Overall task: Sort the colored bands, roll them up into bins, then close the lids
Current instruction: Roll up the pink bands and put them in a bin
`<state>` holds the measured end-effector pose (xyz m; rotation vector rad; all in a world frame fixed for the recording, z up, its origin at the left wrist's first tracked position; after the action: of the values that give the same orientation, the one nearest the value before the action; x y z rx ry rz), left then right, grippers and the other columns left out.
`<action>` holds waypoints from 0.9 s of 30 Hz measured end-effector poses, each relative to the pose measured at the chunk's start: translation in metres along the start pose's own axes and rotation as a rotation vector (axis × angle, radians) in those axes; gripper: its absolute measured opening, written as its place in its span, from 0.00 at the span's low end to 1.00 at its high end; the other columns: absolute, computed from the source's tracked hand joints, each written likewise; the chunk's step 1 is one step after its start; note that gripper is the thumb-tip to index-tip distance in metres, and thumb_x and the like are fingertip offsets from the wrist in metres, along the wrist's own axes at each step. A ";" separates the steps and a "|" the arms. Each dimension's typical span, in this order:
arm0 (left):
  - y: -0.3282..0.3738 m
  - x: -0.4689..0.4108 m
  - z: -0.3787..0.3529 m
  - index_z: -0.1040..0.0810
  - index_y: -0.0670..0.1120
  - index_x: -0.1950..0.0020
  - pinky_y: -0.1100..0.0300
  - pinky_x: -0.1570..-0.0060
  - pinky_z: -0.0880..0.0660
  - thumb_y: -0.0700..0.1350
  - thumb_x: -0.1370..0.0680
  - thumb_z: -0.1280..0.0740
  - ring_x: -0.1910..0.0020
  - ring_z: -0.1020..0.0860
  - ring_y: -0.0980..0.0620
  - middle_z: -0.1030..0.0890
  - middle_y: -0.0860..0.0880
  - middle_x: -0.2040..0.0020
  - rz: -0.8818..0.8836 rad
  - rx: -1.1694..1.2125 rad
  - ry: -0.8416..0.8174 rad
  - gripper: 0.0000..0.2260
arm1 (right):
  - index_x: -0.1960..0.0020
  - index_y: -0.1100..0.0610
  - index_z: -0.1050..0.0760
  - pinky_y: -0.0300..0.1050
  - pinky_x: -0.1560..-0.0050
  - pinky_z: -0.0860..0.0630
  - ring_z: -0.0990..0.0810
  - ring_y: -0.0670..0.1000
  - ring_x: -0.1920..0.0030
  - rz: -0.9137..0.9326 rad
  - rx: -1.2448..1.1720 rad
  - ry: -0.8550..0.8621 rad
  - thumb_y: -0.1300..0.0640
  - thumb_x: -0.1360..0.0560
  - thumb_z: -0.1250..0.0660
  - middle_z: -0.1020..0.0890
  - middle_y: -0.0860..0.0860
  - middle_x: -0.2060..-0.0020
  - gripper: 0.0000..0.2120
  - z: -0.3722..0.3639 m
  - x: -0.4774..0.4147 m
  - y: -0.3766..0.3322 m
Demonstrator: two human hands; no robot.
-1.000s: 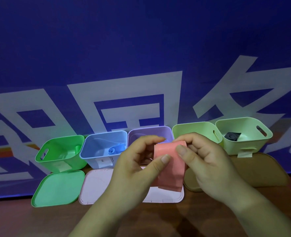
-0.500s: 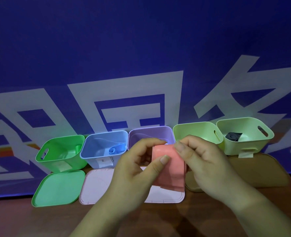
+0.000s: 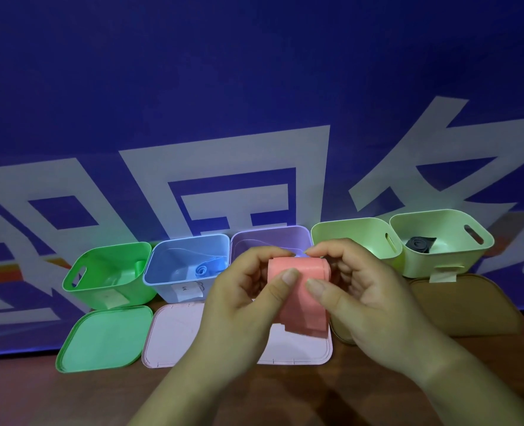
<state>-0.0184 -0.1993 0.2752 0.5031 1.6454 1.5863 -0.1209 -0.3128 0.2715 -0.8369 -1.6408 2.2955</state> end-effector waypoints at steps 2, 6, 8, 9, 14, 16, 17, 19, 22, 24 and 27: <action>-0.001 0.000 -0.001 0.18 0.54 0.49 0.63 0.59 0.23 0.55 0.28 0.31 0.56 0.18 0.53 0.15 0.50 0.53 0.006 0.013 0.000 0.10 | 0.42 0.41 0.24 0.52 0.49 0.20 0.19 0.53 0.51 -0.003 0.004 0.003 0.44 0.29 0.31 0.18 0.47 0.52 0.15 0.000 0.000 0.002; -0.002 -0.001 -0.001 0.18 0.55 0.49 0.62 0.57 0.23 0.56 0.28 0.31 0.56 0.18 0.53 0.15 0.51 0.53 0.011 -0.003 -0.006 0.10 | 0.42 0.42 0.24 0.57 0.49 0.21 0.19 0.54 0.51 -0.013 -0.009 -0.005 0.45 0.28 0.30 0.17 0.48 0.53 0.15 -0.001 0.000 0.005; -0.003 -0.001 -0.001 0.18 0.55 0.48 0.62 0.56 0.23 0.57 0.28 0.31 0.55 0.18 0.53 0.15 0.51 0.52 0.021 -0.013 -0.011 0.11 | 0.43 0.43 0.24 0.59 0.49 0.21 0.19 0.55 0.52 -0.017 -0.015 -0.002 0.45 0.28 0.30 0.17 0.49 0.54 0.14 -0.001 -0.001 0.005; -0.004 -0.001 0.000 0.19 0.55 0.47 0.61 0.56 0.22 0.57 0.28 0.31 0.54 0.18 0.53 0.16 0.51 0.51 0.029 -0.016 -0.014 0.12 | 0.43 0.44 0.23 0.59 0.50 0.21 0.19 0.55 0.53 -0.019 -0.015 -0.001 0.44 0.28 0.31 0.17 0.49 0.54 0.14 0.000 -0.002 0.004; -0.006 0.000 -0.002 0.21 0.59 0.42 0.41 0.45 0.21 0.58 0.28 0.30 0.46 0.19 0.45 0.18 0.51 0.44 0.031 -0.067 -0.051 0.15 | 0.45 0.45 0.23 0.61 0.51 0.22 0.19 0.56 0.54 -0.041 -0.021 0.001 0.42 0.27 0.33 0.17 0.51 0.56 0.13 0.000 -0.002 0.005; -0.006 0.000 -0.002 0.22 0.58 0.41 0.38 0.45 0.22 0.57 0.28 0.29 0.44 0.20 0.43 0.18 0.51 0.43 0.026 -0.068 -0.066 0.17 | 0.47 0.46 0.22 0.62 0.52 0.22 0.19 0.58 0.56 -0.056 -0.035 0.016 0.41 0.27 0.34 0.17 0.53 0.58 0.13 0.002 -0.003 0.006; -0.006 0.000 -0.002 0.22 0.58 0.40 0.38 0.44 0.22 0.56 0.28 0.28 0.43 0.20 0.43 0.18 0.51 0.43 0.026 -0.067 -0.072 0.17 | 0.47 0.47 0.22 0.62 0.53 0.21 0.19 0.58 0.57 -0.065 -0.049 0.020 0.41 0.28 0.34 0.17 0.54 0.59 0.14 0.002 -0.003 0.007; -0.006 0.001 -0.001 0.23 0.58 0.39 0.39 0.44 0.22 0.55 0.28 0.28 0.43 0.21 0.43 0.19 0.50 0.42 0.021 -0.071 -0.084 0.18 | 0.49 0.49 0.22 0.60 0.55 0.20 0.19 0.57 0.60 -0.085 -0.068 0.024 0.40 0.28 0.35 0.17 0.55 0.62 0.15 0.003 -0.004 0.008; -0.006 0.001 -0.001 0.24 0.58 0.37 0.42 0.44 0.21 0.55 0.28 0.28 0.43 0.21 0.43 0.19 0.49 0.41 0.013 -0.096 -0.096 0.20 | 0.51 0.51 0.22 0.54 0.59 0.20 0.19 0.54 0.64 -0.112 -0.057 0.032 0.38 0.29 0.36 0.17 0.54 0.66 0.18 0.003 -0.005 0.010; -0.006 0.000 -0.001 0.23 0.57 0.37 0.42 0.44 0.21 0.55 0.28 0.28 0.43 0.21 0.42 0.19 0.48 0.41 0.008 -0.101 -0.089 0.19 | 0.54 0.51 0.21 0.46 0.64 0.23 0.21 0.50 0.67 -0.124 -0.067 0.033 0.37 0.29 0.36 0.19 0.51 0.69 0.18 0.003 -0.005 0.010; -0.005 0.000 0.001 0.22 0.56 0.39 0.42 0.44 0.22 0.53 0.28 0.28 0.44 0.20 0.42 0.18 0.47 0.43 0.000 -0.099 -0.074 0.18 | 0.57 0.50 0.21 0.40 0.66 0.25 0.24 0.46 0.69 -0.121 -0.047 0.033 0.38 0.29 0.36 0.22 0.48 0.71 0.16 0.004 -0.005 0.007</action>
<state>-0.0165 -0.2000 0.2701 0.5041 1.5039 1.6213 -0.1179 -0.3204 0.2675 -0.7594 -1.6890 2.1588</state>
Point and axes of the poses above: each hand's wrist, its own x-axis away from the middle knuckle, its own z-axis out of the back of the hand, y = z × x, the point moved 8 cm from there along -x, towards the middle knuckle
